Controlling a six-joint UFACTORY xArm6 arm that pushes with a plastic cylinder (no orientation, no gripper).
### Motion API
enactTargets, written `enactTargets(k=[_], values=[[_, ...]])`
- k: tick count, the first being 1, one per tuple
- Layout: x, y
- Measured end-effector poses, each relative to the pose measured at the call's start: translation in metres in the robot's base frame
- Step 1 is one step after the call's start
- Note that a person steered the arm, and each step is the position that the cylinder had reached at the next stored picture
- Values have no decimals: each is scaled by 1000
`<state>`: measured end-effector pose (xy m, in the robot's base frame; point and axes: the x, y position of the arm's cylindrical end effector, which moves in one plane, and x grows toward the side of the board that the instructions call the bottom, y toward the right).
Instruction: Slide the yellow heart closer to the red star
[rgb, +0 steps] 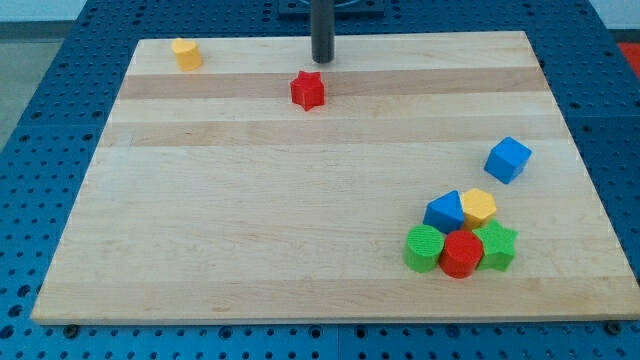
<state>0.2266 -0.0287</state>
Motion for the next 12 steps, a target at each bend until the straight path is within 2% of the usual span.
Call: enactTargets(k=[3, 6, 9, 11, 12], values=[[-34, -127], [-33, -207], [5, -202], [43, -176], [46, -156]])
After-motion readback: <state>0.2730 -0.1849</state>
